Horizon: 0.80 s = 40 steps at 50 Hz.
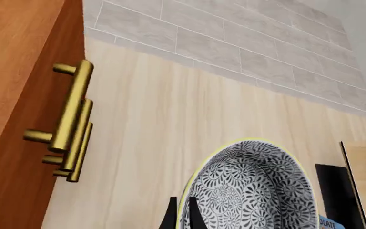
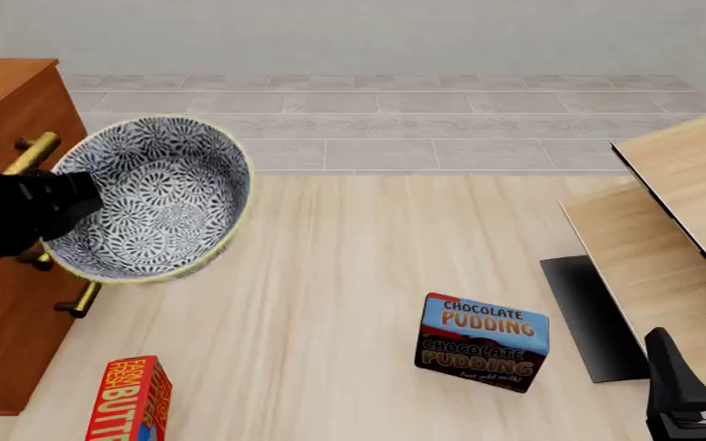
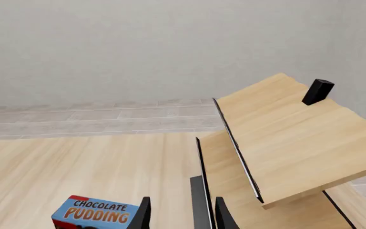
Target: Close the top drawer of the cabinet and put the bowl on top of it.
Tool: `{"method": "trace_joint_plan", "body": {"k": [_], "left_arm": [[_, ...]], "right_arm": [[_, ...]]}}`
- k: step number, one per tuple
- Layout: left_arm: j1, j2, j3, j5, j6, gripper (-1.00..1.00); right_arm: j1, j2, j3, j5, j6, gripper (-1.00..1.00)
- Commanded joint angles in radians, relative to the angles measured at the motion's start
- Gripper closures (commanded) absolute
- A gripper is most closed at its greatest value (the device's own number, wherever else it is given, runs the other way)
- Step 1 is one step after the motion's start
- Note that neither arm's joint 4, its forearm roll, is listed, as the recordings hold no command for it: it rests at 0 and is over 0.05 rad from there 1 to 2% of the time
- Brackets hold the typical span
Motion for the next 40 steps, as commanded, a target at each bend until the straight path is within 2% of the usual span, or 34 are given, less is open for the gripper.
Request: {"method": "trace_joint_plan", "body": {"k": [1, 2, 4, 5, 8, 14, 15, 18, 22, 24, 25, 28, 32, 38, 39, 40], "left_arm": [[0.082, 0.019, -0.157, 0.112, -0.044, 1.00], [0.118, 0.036, -0.171, 0.128, -0.054, 1.00], [0.124, 0.040, -0.188, 0.134, -0.055, 1.00], [0.141, 0.046, -0.216, 0.142, -0.039, 1.00], [0.206, 0.072, -0.296, 0.183, -0.048, 1.00], [0.224, 0.100, -0.394, 0.233, -0.105, 1.00], [0.268, 0.112, -0.445, 0.262, -0.113, 1.00], [0.269, 0.117, -0.484, 0.285, -0.141, 1.00], [0.331, 0.154, -0.568, 0.332, -0.155, 1.00], [0.327, 0.162, -0.581, 0.346, -0.161, 1.00], [0.350, 0.179, -0.631, 0.371, -0.162, 1.00], [0.347, 0.196, -0.667, 0.390, -0.175, 1.00], [0.389, 0.232, -0.751, 0.419, -0.182, 1.00], [0.484, 0.291, -0.808, 0.439, -0.200, 1.00], [0.535, 0.305, -0.830, 0.444, -0.194, 1.00], [0.550, 0.317, -0.839, 0.449, -0.195, 1.00]], "right_arm": [[0.002, 0.001, -0.002, 0.002, -0.003, -1.00], [0.004, 0.000, -0.001, 0.000, -0.006, -1.00], [0.004, 0.000, 0.001, -0.002, -0.006, -1.00], [0.003, 0.000, 0.002, -0.003, -0.006, -1.00], [0.002, 0.000, 0.000, 0.000, -0.006, -1.00], [0.005, 0.000, 0.000, -0.001, -0.010, -1.00], [0.006, 0.000, 0.002, -0.003, -0.010, -1.00], [0.006, 0.000, 0.003, -0.003, -0.011, -1.00], [0.006, 0.000, 0.003, -0.003, -0.011, -1.00], [0.006, 0.000, 0.004, -0.004, -0.011, -1.00], [0.005, 0.000, 0.002, -0.002, -0.011, -1.00], [0.006, 0.000, 0.001, -0.002, -0.011, -1.00], [0.008, 0.001, 0.002, -0.003, -0.012, -1.00], [0.006, 0.001, 0.000, -0.002, -0.005, -1.00], [0.005, 0.001, 0.002, -0.004, -0.004, -1.00], [0.005, 0.001, 0.004, -0.005, -0.003, -1.00]]}}
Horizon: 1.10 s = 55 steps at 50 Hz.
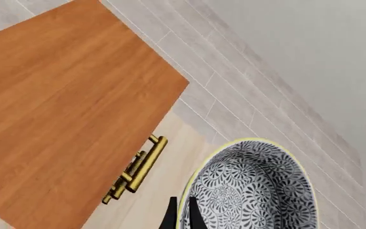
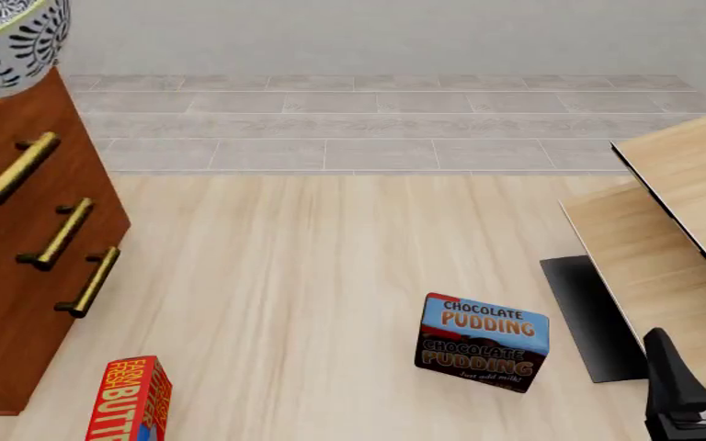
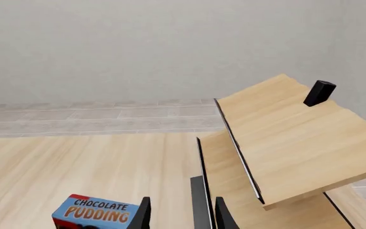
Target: Close the top drawer of the cabinet and put the bowl on top of it.
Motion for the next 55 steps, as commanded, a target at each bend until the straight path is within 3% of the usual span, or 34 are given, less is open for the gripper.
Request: {"method": "trace_joint_plan", "body": {"k": [1, 14, 20, 24, 25, 32, 55], "left_arm": [[0.160, 0.103, -0.158, 0.064, -0.029, 1.00], [0.342, 0.195, -0.240, 0.097, -0.057, 1.00], [0.363, 0.219, -0.245, 0.104, -0.069, 1.00], [0.346, 0.228, -0.218, 0.099, -0.103, 1.00], [0.382, 0.236, -0.215, 0.103, -0.101, 1.00], [0.398, 0.259, -0.201, 0.091, -0.105, 1.00], [0.476, 0.300, -0.074, 0.015, -0.052, 1.00]], "right_arm": [[-0.001, 0.000, 0.004, -0.004, 0.006, -1.00], [-0.003, 0.001, 0.000, -0.002, 0.012, -1.00], [-0.003, 0.000, 0.001, -0.002, 0.012, -1.00], [-0.002, 0.000, 0.003, -0.004, 0.010, -1.00], [-0.003, 0.000, 0.002, -0.004, 0.010, -1.00], [-0.005, -0.001, 0.000, 0.000, 0.010, -1.00], [-0.004, -0.001, 0.000, 0.001, 0.008, -1.00]]}}
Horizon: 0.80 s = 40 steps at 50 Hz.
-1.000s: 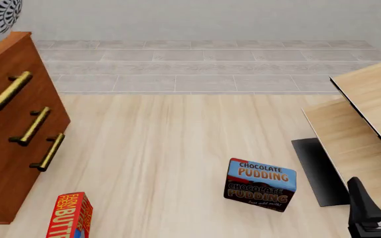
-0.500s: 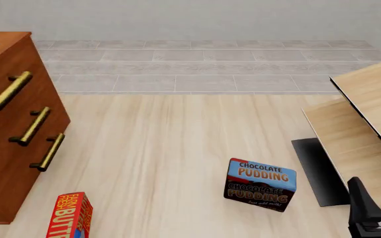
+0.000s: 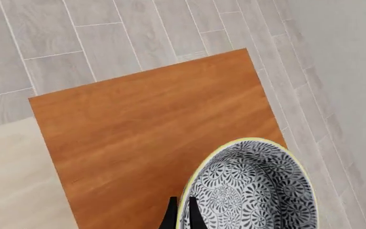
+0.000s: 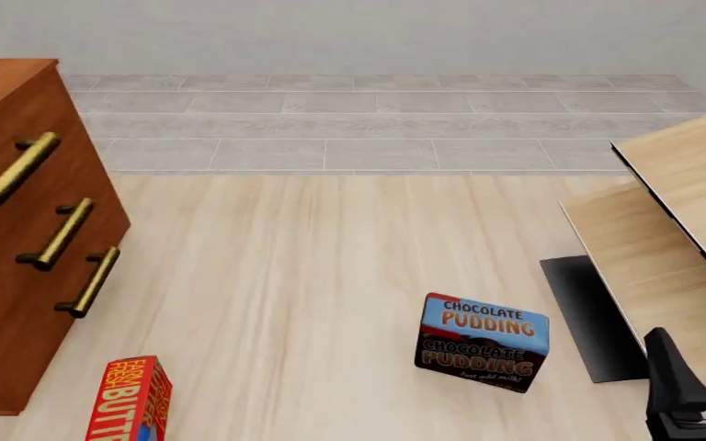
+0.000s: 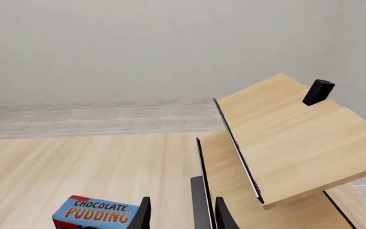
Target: Close the top drawer of the cabinet and put the bowl on top of it.
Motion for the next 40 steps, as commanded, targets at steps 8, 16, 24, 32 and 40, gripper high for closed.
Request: {"method": "trace_joint_plan", "body": {"k": [8, 16, 24, 32, 40], "left_arm": [[0.042, 0.014, 0.092, -0.063, 0.015, 1.00], [0.051, 0.015, 0.111, -0.075, 0.015, 1.00], [0.073, 0.012, 0.114, -0.083, 0.026, 1.00], [0.093, 0.008, 0.085, -0.086, 0.038, 1.00], [0.078, 0.007, 0.062, -0.102, 0.024, -1.00]], "right_arm": [[-0.001, 0.000, 0.002, -0.001, 0.000, -1.00], [0.000, 0.000, 0.004, -0.004, 0.000, -1.00], [-0.001, -0.001, 0.003, -0.003, 0.001, -1.00], [-0.001, 0.000, 0.001, -0.002, 0.004, -1.00], [-0.001, 0.000, 0.001, -0.002, 0.005, -1.00]]}}
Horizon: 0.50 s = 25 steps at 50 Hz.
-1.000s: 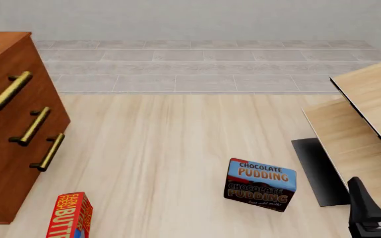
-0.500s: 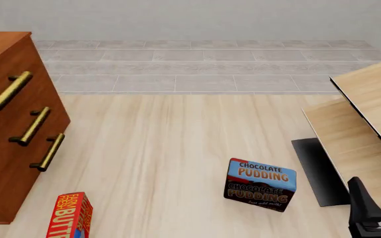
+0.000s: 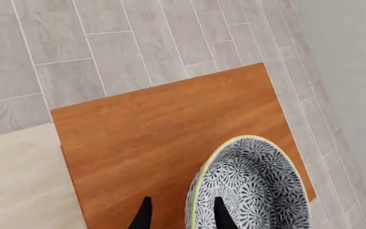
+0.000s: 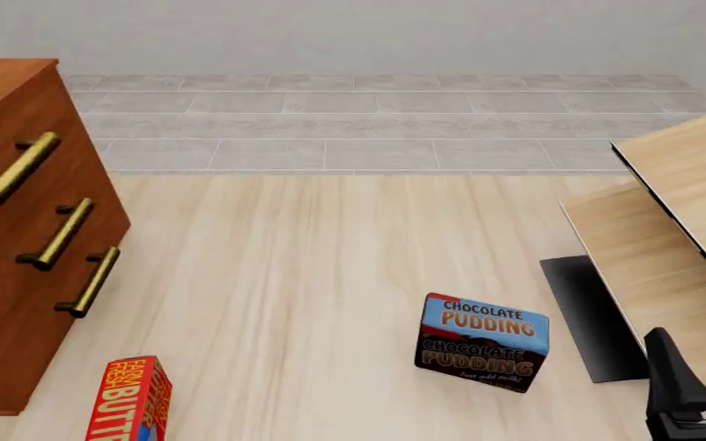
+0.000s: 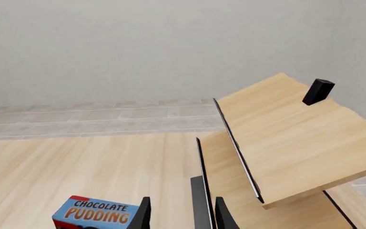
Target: Close the top drawer of the cabinet and put the bowl on top of it.
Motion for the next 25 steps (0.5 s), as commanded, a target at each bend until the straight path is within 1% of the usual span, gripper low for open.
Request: {"method": "trace_joint_plan", "body": {"k": [1, 2, 5, 6, 7, 9, 10, 11, 13, 14, 17, 19, 21, 23, 24, 25], "left_arm": [[0.009, 0.013, -0.025, -0.012, -0.001, -1.00], [0.022, 0.014, -0.023, -0.013, -0.002, -1.00], [0.014, 0.013, -0.027, -0.013, -0.002, -1.00], [0.027, 0.009, -0.027, -0.012, 0.001, -1.00], [0.015, 0.007, -0.031, -0.014, 0.000, -1.00], [0.022, 0.004, -0.027, -0.011, -0.001, -1.00], [0.005, 0.004, -0.032, -0.014, -0.001, -1.00], [0.024, 0.002, -0.029, -0.010, 0.000, -1.00], [0.011, -0.001, -0.029, -0.011, -0.001, -1.00], [0.021, -0.005, -0.030, -0.010, 0.003, -1.00], [0.013, -0.010, -0.035, -0.007, 0.000, -1.00], [0.037, -0.024, -0.050, -0.004, 0.003, -1.00], [0.032, -0.031, -0.072, 0.011, -0.001, -1.00], [0.052, -0.044, -0.095, 0.026, -0.002, -1.00], [0.040, -0.050, -0.109, 0.027, -0.004, -1.00], [0.051, -0.055, -0.119, 0.043, -0.006, -1.00]], "right_arm": [[0.000, 0.000, 0.000, 0.000, 0.002, -1.00], [0.000, 0.000, 0.001, -0.001, 0.002, -1.00], [0.000, 0.000, 0.000, 0.000, 0.002, -1.00], [0.001, 0.000, -0.002, 0.001, 0.003, -1.00], [0.001, 0.000, -0.002, 0.002, 0.003, -1.00], [0.001, -0.001, -0.002, 0.002, 0.003, -1.00], [0.001, -0.001, -0.002, 0.001, 0.004, -1.00], [0.001, -0.001, -0.001, 0.000, 0.004, -1.00], [0.000, -0.001, 0.000, 0.000, 0.005, -1.00], [0.001, -0.001, -0.002, 0.001, 0.005, -1.00], [0.000, -0.001, -0.001, 0.000, 0.006, -1.00], [0.000, -0.001, -0.001, 0.000, 0.008, -1.00], [-0.001, -0.001, 0.002, -0.003, 0.008, -1.00], [0.000, -0.001, -0.001, -0.001, 0.008, -1.00], [0.001, -0.001, -0.003, 0.001, 0.008, -1.00], [0.002, -0.001, -0.004, 0.002, 0.008, -1.00]]}}
